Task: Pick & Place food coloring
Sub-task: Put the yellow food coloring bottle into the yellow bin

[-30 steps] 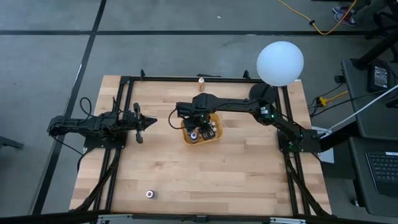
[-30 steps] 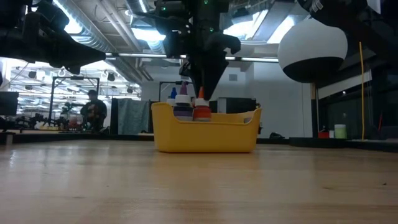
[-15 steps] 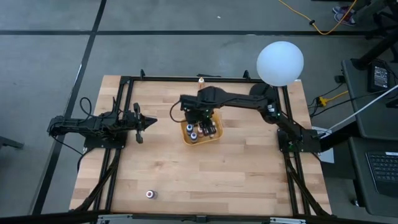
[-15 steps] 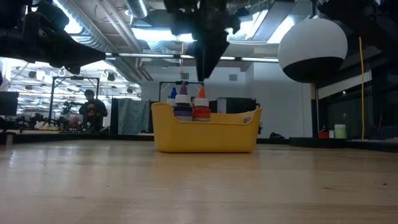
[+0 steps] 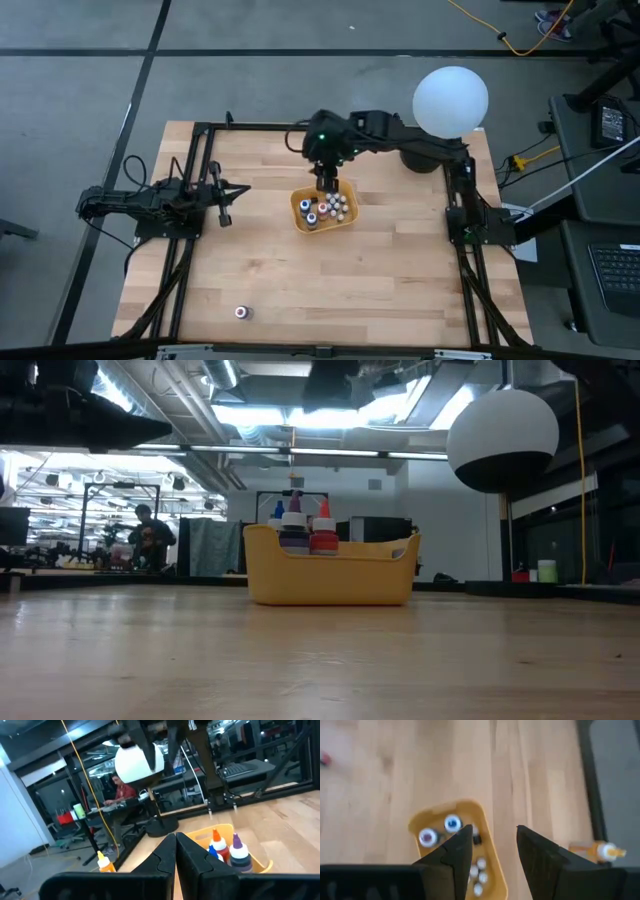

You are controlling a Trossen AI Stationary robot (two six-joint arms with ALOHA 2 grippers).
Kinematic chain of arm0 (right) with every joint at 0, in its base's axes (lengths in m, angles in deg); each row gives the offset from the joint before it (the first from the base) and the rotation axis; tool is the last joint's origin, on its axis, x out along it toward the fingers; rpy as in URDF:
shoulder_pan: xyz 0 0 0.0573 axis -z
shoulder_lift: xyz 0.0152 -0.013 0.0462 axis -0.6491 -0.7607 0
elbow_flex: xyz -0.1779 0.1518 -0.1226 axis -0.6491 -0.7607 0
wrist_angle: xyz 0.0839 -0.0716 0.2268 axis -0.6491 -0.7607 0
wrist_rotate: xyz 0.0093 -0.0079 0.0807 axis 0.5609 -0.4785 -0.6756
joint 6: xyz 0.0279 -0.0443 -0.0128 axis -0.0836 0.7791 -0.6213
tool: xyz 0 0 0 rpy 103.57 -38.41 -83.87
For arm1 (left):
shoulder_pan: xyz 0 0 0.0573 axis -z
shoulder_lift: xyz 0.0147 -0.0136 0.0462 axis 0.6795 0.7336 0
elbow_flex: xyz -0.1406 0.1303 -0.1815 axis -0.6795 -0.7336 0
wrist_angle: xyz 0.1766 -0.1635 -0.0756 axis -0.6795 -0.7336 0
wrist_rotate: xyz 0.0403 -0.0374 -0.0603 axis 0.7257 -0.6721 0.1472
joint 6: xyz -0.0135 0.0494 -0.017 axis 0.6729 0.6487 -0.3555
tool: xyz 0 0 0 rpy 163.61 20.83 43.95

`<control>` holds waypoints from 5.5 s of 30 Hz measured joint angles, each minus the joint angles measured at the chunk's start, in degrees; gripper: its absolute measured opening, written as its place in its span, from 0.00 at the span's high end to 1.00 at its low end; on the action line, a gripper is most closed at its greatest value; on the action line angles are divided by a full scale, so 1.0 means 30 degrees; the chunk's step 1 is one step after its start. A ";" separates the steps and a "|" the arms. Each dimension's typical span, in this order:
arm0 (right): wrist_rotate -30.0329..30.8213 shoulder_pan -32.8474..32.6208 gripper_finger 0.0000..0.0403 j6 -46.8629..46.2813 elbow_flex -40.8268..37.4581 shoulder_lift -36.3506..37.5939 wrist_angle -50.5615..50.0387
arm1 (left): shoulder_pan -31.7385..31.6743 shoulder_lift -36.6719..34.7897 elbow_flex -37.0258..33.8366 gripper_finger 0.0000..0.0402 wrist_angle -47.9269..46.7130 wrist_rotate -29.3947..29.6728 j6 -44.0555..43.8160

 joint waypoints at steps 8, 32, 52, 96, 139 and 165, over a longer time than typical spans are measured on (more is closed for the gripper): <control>-0.0007 -0.0025 0.62 -0.1054 -0.0364 0.0985 0.2677 | 0.0003 -0.0014 0.0029 0.98 0.0475 -0.0001 -0.0734; -0.7967 0.5504 0.68 0.5234 -0.4368 0.3211 0.4745 | -0.3815 0.4200 0.4110 0.98 -0.0620 0.0846 -1.3477; -0.5353 0.3549 0.77 0.0182 -2.6322 2.1590 2.0508 | -1.3180 2.4082 2.2890 0.97 -1.0155 -0.2007 -0.6104; -0.5194 0.7932 0.77 0.3679 -3.0396 2.6060 1.7025 | -1.3361 4.1676 3.4716 0.23 -1.4812 -0.7364 -0.2198; -0.5689 0.8186 0.77 0.3666 -3.0388 2.6045 1.6776 | -0.9070 3.6167 3.7904 0.68 -2.0638 -1.1284 -0.3106; -0.6303 0.2011 0.77 -0.3534 -3.0364 3.1040 1.6819 | -0.1171 3.3126 3.1744 0.68 -1.9317 -0.7110 -0.3944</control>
